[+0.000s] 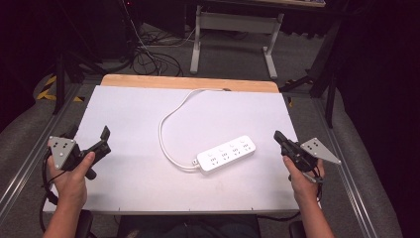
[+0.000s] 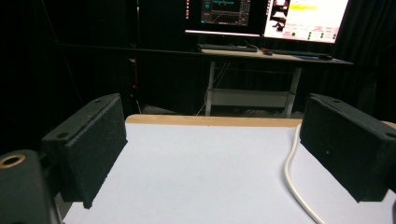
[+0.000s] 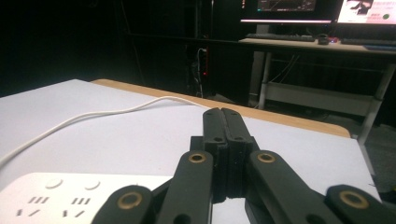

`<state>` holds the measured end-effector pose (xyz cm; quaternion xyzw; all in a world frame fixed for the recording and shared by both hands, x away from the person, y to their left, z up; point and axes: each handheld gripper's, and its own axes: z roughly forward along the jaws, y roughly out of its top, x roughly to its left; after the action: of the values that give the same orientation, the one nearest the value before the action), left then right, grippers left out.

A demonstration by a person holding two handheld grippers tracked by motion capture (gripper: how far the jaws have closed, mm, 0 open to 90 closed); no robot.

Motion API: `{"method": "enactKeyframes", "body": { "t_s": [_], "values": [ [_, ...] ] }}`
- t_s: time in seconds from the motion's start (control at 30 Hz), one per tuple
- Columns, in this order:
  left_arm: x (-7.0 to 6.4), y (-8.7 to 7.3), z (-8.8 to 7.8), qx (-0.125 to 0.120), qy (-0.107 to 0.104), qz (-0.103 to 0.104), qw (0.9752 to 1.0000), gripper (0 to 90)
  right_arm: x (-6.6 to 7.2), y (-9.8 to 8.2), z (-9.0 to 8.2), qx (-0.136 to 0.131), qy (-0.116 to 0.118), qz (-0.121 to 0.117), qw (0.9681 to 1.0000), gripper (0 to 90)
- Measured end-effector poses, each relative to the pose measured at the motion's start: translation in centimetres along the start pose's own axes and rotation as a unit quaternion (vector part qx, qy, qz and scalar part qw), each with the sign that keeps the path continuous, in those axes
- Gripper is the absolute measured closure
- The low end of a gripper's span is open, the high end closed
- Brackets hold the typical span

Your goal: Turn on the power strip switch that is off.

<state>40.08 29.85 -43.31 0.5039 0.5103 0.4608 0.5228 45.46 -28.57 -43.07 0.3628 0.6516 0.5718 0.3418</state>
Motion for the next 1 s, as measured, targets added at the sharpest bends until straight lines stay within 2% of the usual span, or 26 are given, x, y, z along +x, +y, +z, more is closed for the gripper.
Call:
{"method": "enactKeyframes", "body": {
  "t_s": [0.07, 0.1, 0.17, 0.23, 0.53, 0.73, 0.83, 1.0],
  "values": [
    [0.0, 0.0, 0.0, 0.000, -0.001, 0.000, 1.0000, 7.8, 0.1, 0.2, -0.1, 0.007, 0.006, 0.004, 1.0000, 90.0],
    [0.0, 0.0, 0.0, 0.000, -0.001, 0.000, 1.0000, 7.8, 0.1, 0.4, -0.1, 0.022, 0.012, 0.002, 0.9997, 90.0],
    [0.0, 0.0, 0.0, 0.000, -0.002, 0.000, 1.0000, 7.9, 0.1, 0.4, -0.2, 0.029, 0.017, 0.005, 0.9994, 90.0],
    [0.0, 0.0, 0.0, 0.000, -0.002, 0.000, 1.0000, 8.2, -0.1, 0.6, -0.1, 0.049, 0.026, 0.000, 0.9985, 90.0],
    [-0.1, 0.0, 0.0, 0.001, -0.003, 0.003, 1.0000, 8.4, -0.1, 1.7, 1.0, 0.061, 0.048, 0.011, 0.9969, 90.0],
    [-0.1, -0.1, 0.1, 0.003, -0.003, 0.002, 1.0000, 8.5, 0.2, 2.2, 2.7, 0.087, 0.069, 0.023, 0.9936, 90.0],
    [-0.2, -0.1, 0.0, 0.003, -0.003, 0.003, 1.0000, 8.5, 0.5, 2.1, 3.6, 0.103, 0.084, 0.019, 0.9910, 90.0],
    [-0.1, -0.1, 0.0, 0.004, -0.003, 0.005, 1.0000, 8.5, 1.2, 2.1, 4.3, 0.118, 0.095, 0.012, 0.9884, 90.0]
  ]
}}
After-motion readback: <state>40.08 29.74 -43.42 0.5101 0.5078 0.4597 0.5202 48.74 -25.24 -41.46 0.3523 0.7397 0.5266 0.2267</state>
